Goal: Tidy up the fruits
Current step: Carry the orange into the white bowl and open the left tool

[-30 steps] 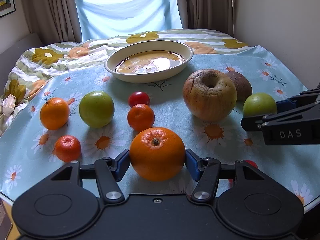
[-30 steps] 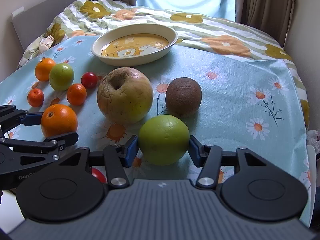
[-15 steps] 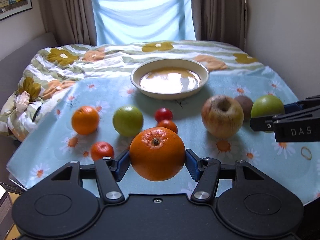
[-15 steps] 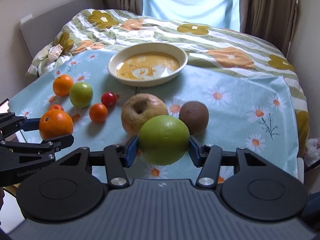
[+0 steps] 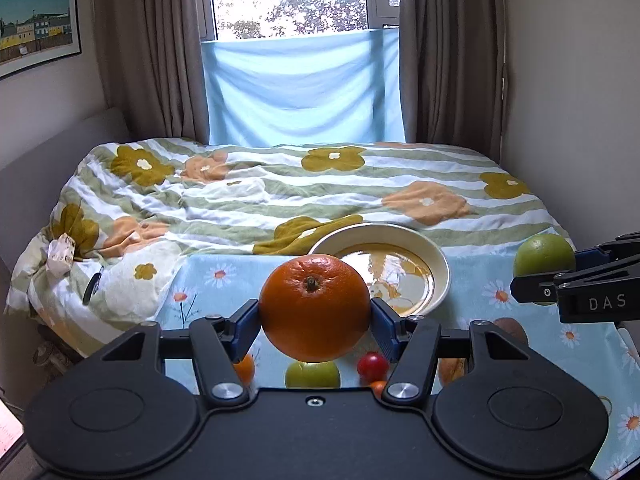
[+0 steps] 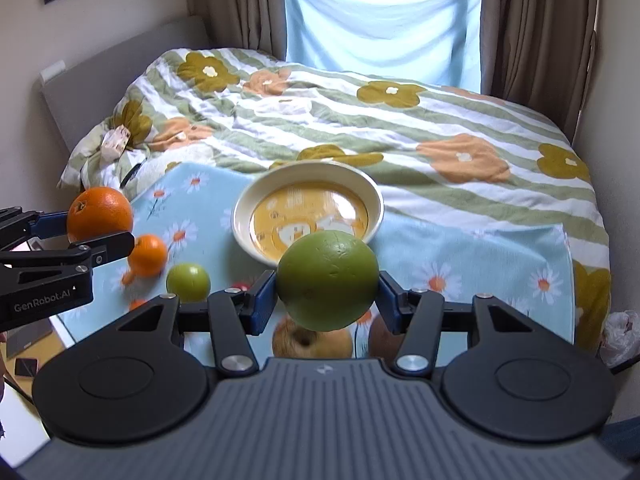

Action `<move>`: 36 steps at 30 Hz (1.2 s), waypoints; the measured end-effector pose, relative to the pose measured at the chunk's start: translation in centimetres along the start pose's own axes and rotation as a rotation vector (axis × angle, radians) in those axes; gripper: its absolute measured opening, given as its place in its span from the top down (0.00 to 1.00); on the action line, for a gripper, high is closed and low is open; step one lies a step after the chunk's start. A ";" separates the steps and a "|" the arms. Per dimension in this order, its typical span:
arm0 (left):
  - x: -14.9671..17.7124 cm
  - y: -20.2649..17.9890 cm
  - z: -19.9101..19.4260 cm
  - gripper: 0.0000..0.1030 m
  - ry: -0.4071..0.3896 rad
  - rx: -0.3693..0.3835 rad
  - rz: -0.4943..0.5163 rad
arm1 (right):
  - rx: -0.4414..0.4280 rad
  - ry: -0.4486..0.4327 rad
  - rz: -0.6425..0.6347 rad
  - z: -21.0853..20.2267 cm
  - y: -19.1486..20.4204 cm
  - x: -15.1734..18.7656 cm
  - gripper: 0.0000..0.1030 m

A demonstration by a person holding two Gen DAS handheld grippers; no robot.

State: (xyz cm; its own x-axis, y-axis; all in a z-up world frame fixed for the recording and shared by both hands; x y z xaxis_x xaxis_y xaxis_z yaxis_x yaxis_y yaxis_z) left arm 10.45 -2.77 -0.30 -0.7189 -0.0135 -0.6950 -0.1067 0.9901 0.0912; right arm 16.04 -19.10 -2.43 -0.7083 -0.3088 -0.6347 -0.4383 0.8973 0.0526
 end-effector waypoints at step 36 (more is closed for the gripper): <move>-11.2 -3.5 24.2 0.39 0.196 0.254 0.350 | 0.184 0.101 0.261 15.5 -5.1 -13.0 0.34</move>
State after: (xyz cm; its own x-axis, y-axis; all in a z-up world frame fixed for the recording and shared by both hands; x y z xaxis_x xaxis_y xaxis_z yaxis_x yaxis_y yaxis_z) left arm 35.51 -2.66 -10.03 -0.8004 0.3247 -0.5040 0.3184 0.9425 0.1015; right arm 36.09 -14.80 -6.40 -0.8390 -0.0828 -0.5378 -0.1342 0.9893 0.0570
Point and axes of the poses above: each gripper's, at about its wrist camera, not at the fingertips, and z roughly the way its jaws point, y to its left, x to its underside, the point moved 2 cm from there along z, roughly the way its jaws point, and after that the axes turned 10 degrees about y, right-handed, at the moved point
